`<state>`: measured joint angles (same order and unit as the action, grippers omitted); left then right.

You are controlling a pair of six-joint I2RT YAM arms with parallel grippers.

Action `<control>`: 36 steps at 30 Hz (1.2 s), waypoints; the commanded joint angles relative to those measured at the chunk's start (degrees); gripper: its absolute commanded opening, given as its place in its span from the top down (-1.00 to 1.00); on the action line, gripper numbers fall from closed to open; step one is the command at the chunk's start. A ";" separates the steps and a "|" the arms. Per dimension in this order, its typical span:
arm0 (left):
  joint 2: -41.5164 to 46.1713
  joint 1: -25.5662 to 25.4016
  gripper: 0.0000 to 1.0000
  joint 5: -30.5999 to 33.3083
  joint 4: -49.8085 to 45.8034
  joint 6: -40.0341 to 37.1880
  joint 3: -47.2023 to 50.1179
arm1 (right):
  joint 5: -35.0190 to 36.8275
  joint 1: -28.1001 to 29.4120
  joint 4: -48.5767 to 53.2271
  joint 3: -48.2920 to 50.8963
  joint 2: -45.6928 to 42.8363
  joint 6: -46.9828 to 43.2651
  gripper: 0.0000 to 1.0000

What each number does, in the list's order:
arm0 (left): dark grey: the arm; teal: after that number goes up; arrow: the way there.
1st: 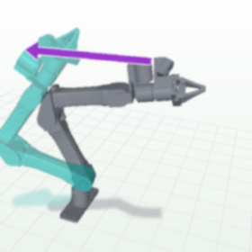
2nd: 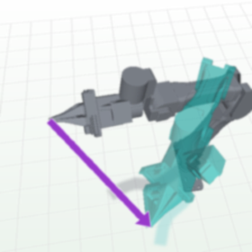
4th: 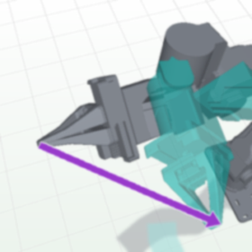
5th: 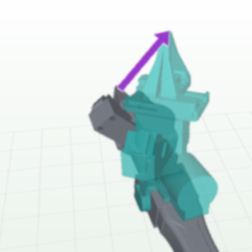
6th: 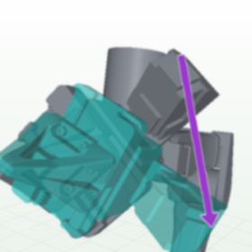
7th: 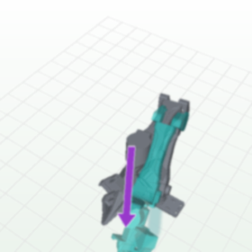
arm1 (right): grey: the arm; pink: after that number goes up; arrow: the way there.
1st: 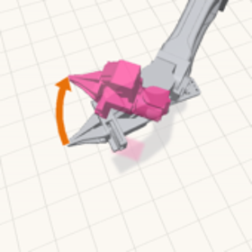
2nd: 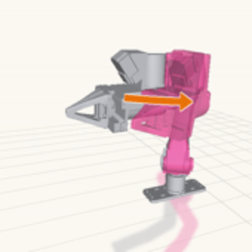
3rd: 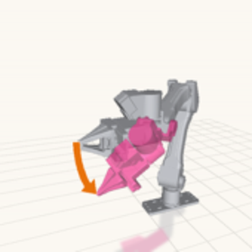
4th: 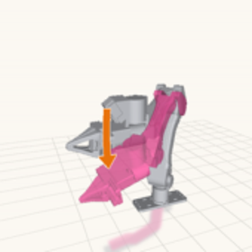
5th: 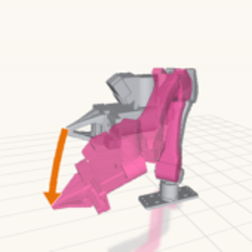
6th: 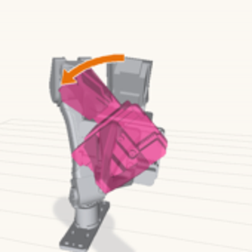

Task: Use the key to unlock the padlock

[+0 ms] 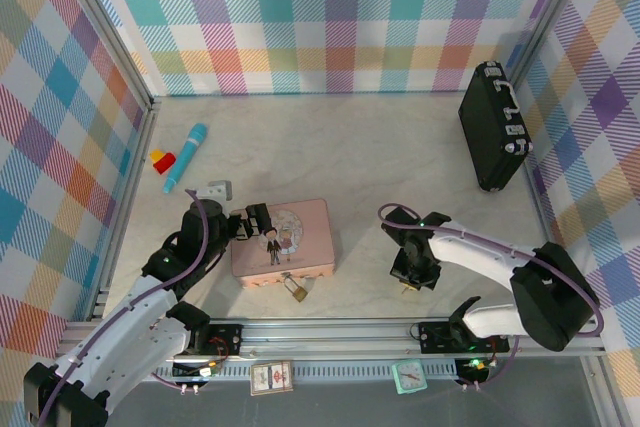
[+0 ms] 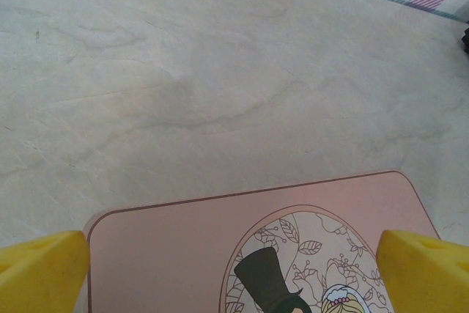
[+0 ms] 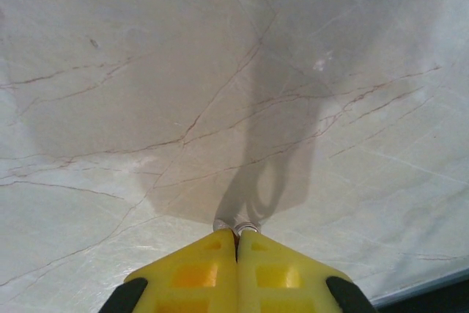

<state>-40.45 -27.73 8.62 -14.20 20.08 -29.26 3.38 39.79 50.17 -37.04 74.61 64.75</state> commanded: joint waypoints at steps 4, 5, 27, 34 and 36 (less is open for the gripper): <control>-0.20 -0.66 -0.99 0.74 1.11 -0.32 -0.19 | -2.56 0.37 -3.63 2.01 -2.65 1.43 1.00; -0.29 -0.66 -0.99 0.76 1.16 -0.37 -0.19 | -2.80 0.42 -4.00 2.16 -3.24 1.43 1.00; -1.02 -0.66 -0.99 0.73 1.26 -0.34 -0.34 | -2.23 0.35 -1.88 0.50 -7.58 0.36 1.00; -2.70 -0.66 -0.99 -1.74 2.86 -0.90 -0.54 | -6.66 -3.56 -13.16 -0.51 -18.02 0.34 1.00; -3.65 -0.66 -0.99 -4.95 4.67 -1.10 -0.67 | -10.19 -6.35 -23.74 2.52 -22.04 2.08 1.00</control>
<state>-43.31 -27.75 7.42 -12.97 19.92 -29.28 -1.93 36.16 39.53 -36.69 56.86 65.41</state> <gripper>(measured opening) 0.996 0.055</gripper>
